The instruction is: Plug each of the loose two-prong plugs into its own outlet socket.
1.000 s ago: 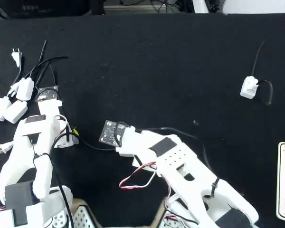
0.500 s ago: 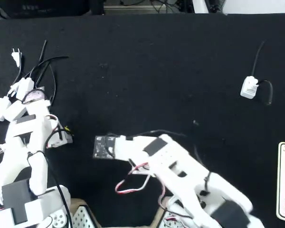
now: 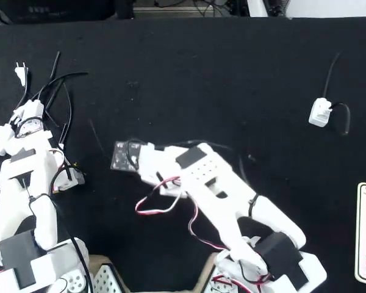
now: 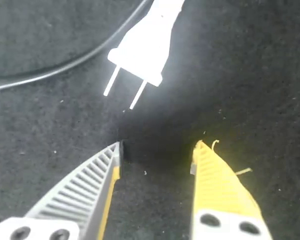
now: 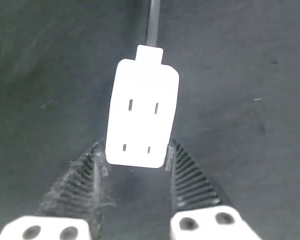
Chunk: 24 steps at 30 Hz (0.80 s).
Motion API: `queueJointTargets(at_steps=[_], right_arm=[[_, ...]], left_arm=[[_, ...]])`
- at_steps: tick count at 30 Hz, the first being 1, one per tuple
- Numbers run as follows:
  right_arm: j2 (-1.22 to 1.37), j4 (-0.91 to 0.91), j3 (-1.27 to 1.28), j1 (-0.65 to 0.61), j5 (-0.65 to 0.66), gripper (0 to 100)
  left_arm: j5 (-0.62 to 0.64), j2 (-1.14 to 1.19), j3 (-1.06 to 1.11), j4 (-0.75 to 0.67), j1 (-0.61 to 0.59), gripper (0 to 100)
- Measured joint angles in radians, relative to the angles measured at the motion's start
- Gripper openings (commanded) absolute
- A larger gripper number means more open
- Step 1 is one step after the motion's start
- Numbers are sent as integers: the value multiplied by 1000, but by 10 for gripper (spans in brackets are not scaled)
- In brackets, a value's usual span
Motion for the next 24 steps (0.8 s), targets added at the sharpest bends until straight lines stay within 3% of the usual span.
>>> queueJointTargets(at_steps=[8,17,24], right_arm=[[129,2,-91,0,0,279],[226,35,-238,64,0,223],[26,190,-235,78,0,223]], left_arm=[[0,0,0,0,0,227],[0,0,0,0,0,227],[0,0,0,0,0,227]])
